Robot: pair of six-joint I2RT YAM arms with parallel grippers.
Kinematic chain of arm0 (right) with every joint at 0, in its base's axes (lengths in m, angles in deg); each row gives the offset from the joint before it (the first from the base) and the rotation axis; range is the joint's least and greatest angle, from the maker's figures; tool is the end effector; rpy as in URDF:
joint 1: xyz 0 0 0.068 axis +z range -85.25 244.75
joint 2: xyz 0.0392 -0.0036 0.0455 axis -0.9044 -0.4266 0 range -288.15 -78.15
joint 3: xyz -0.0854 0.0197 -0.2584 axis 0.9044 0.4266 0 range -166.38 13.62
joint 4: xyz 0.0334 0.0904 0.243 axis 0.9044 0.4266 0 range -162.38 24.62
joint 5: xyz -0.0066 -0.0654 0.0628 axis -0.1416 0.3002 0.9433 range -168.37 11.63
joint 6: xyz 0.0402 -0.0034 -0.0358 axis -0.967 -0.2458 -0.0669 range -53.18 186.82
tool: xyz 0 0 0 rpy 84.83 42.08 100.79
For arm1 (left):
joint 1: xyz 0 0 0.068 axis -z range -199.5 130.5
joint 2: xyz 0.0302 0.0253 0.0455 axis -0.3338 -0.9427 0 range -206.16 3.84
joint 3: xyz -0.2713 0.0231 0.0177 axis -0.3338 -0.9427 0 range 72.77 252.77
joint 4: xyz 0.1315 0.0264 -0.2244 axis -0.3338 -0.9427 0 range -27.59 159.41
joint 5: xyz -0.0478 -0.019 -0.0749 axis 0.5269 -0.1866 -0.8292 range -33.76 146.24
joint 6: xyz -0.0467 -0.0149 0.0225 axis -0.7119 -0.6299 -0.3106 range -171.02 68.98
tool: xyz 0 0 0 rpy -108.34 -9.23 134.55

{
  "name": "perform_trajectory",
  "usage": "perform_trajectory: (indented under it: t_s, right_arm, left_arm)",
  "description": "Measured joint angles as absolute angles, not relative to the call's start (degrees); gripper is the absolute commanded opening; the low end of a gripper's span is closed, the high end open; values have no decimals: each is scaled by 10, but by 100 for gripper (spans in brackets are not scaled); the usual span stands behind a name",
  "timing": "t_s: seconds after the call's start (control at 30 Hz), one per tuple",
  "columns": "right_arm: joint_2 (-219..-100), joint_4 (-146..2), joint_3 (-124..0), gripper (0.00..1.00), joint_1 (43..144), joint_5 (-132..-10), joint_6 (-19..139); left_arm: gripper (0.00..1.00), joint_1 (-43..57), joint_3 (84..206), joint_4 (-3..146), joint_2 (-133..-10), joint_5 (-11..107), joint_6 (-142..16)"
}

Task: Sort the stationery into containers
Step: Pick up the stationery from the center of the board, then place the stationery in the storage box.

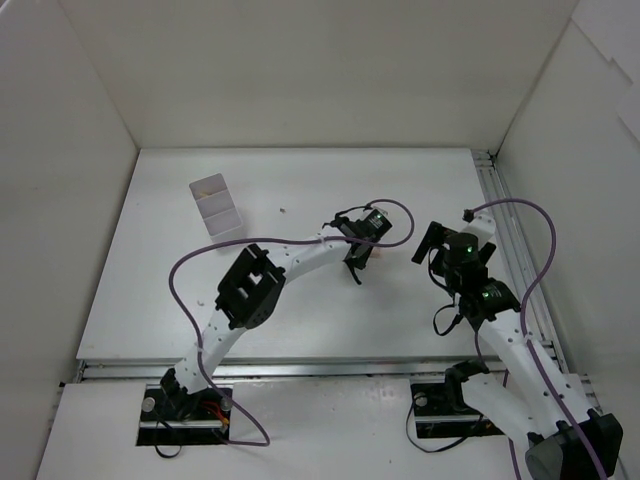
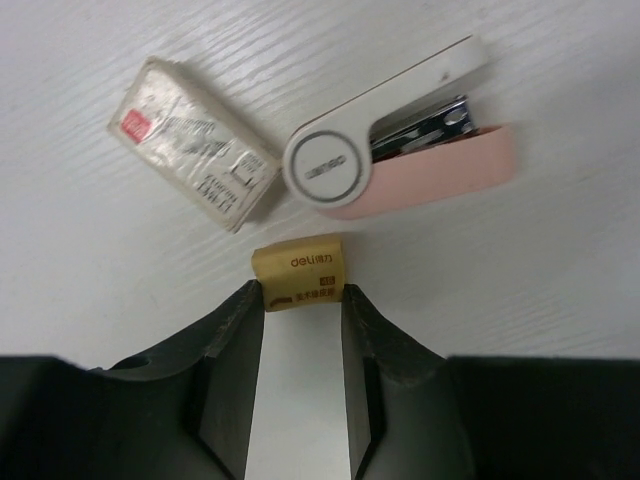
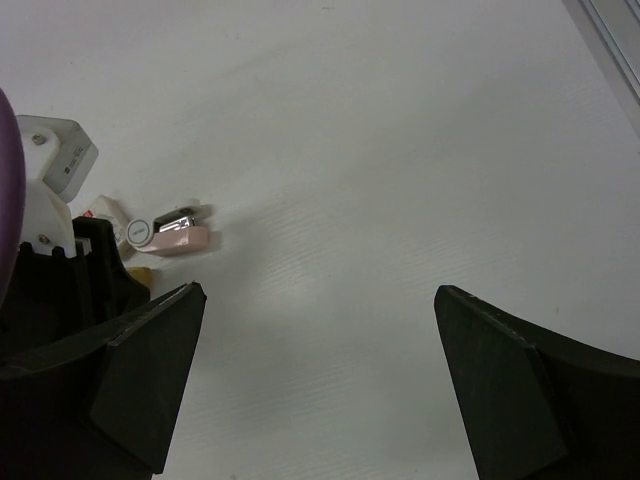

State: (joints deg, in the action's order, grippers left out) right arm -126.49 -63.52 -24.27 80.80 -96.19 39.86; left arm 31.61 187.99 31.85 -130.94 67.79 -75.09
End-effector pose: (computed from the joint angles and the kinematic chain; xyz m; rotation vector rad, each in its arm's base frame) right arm 0.1934 0.0443 0.2897 0.3879 1.8568 0.2150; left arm 0.3296 -0.3972 0.1840 0.5233 2.5029 -0.2553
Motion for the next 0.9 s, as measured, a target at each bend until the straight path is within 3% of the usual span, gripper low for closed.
perform_trajectory:
  t_s: [0.23,0.4,0.7,0.9]
  right_arm:
    - [-1261,-635,-242,98,808,-956,400]
    - [-1260,-635,-239,98,805,-955,400]
    - [-1273,-635,-239,98,805,-955,401]
    - [-1276,-636,-239,98,805,-955,404]
  left_arm:
    - [1,287,1776,323,-1200,695,-754]
    - [0,192,1684,332,-1088,698,-775]
    - [0,-15,1639,303,-1029,745,-837]
    - [0,-55,1656,285,-1022,759,-840]
